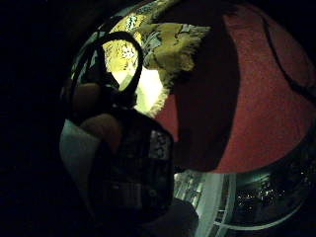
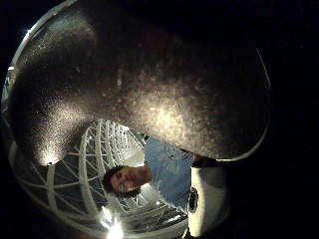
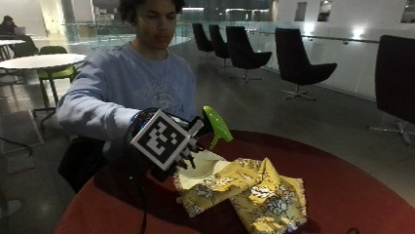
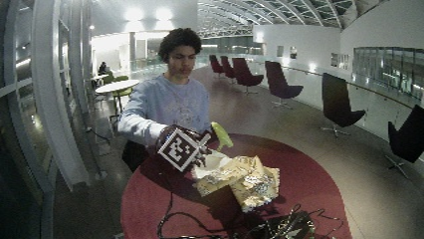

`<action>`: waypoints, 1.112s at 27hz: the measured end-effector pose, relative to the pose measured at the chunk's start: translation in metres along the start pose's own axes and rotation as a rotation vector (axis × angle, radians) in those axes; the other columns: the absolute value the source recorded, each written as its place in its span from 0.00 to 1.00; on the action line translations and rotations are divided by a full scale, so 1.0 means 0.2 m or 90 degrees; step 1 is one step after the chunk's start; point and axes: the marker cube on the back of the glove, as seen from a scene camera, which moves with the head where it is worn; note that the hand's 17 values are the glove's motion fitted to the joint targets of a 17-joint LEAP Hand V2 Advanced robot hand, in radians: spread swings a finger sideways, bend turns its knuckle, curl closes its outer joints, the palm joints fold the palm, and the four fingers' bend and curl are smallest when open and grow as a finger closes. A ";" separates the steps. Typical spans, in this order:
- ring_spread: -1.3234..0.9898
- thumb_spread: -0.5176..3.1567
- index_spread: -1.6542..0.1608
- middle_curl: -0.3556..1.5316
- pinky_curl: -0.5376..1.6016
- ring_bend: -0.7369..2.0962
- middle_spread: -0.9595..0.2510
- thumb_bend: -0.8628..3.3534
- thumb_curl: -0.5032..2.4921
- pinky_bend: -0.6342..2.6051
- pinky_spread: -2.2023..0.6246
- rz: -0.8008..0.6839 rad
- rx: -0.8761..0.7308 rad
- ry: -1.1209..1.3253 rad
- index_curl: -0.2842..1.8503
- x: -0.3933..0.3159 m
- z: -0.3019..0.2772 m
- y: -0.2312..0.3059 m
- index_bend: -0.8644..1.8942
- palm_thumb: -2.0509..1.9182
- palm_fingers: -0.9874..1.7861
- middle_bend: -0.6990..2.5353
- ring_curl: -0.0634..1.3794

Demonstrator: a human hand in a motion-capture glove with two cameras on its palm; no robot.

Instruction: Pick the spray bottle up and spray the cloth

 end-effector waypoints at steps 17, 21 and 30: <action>0.57 0.31 0.79 0.44 0.42 0.40 0.74 0.20 0.40 0.25 0.85 0.038 0.013 0.016 0.33 -0.04 0.03 -0.04 0.37 0.76 0.75 0.28 0.31; 0.57 0.31 0.79 0.44 0.42 0.40 0.74 0.20 0.40 0.26 0.85 0.019 0.027 0.000 0.33 -0.03 0.04 0.00 0.37 0.76 0.75 0.28 0.31; 0.57 0.31 0.79 0.44 0.42 0.40 0.74 0.20 0.40 0.26 0.85 -0.121 0.162 -0.137 0.33 0.04 0.14 0.20 0.37 0.76 0.75 0.28 0.31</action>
